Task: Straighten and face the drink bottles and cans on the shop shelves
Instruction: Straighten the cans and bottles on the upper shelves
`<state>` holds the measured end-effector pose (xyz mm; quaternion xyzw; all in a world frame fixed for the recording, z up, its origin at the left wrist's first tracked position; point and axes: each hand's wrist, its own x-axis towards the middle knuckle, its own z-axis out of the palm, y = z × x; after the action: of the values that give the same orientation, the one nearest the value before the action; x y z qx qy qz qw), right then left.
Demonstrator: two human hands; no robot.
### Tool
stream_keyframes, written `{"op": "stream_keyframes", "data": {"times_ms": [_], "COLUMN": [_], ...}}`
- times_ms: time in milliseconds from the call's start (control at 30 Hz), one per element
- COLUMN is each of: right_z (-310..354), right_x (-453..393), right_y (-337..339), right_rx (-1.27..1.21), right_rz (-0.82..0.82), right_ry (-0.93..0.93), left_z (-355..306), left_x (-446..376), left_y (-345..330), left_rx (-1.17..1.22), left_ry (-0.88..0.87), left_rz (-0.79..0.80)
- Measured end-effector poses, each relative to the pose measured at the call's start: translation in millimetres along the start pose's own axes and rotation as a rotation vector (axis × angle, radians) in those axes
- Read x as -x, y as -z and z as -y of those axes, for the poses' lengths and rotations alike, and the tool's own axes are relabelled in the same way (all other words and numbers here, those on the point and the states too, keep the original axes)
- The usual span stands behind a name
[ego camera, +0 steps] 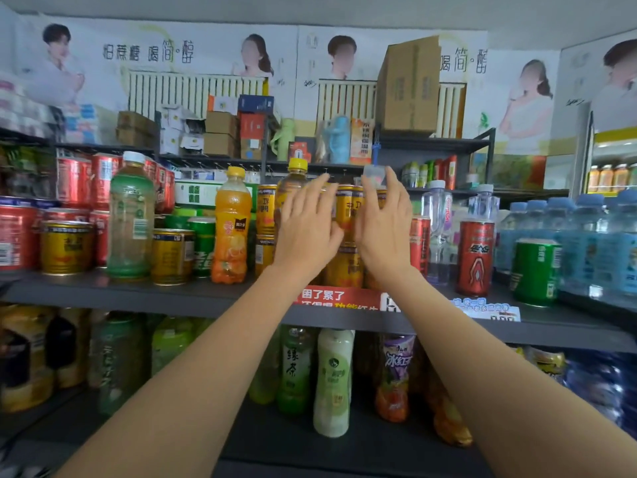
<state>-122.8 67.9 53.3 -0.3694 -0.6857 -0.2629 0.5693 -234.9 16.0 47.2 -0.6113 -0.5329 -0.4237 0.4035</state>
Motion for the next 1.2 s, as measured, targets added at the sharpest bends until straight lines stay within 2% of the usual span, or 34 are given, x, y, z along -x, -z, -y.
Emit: {"op": "stream_keyframes", "data": {"times_ms": [67,167,267,433,567,700,767,900,1000,1133,1200], "right_z": [23,63,92,111,114,123,128,143,158,157,141], "right_x": [-10,-27,-50,-62,-55,-46,-38,-37,-42,-25,-2], "right_y": [4,3,-8,-29,-26,-20,-17,7,37,75,94], "right_rx": [-0.066,-0.056,0.057,0.099,0.077,-0.194,-0.226,-0.241,-0.181,-0.057,-0.013], "right_rz": [-0.011,0.158,0.298,0.478,0.39,0.258,0.179,0.037,-0.106,-0.271,-0.281], "right_ry": [0.058,0.172,0.141,-0.1,-0.106,-0.15,-0.074,0.068,0.115,0.085,0.057], "left_z": [17,47,72,84,79,70,71,70,52,12,-13], "left_x": [15,34,40,43,44,43,44,40,34,43,61], "left_y": [6,14,23,29,26,32,37,60,82,99,99], "left_rx": [0.068,0.015,-0.07,-0.075,0.134,0.268,0.302,0.425,0.619,0.816,0.857], "left_ry": [0.18,0.296,0.244,0.107,0.205,0.268,0.285,0.316,0.363,0.361,0.344], "left_rz": [-0.057,0.058,0.186,0.293,0.305,0.303,0.27,0.132,-0.04,-0.215,-0.197]}}
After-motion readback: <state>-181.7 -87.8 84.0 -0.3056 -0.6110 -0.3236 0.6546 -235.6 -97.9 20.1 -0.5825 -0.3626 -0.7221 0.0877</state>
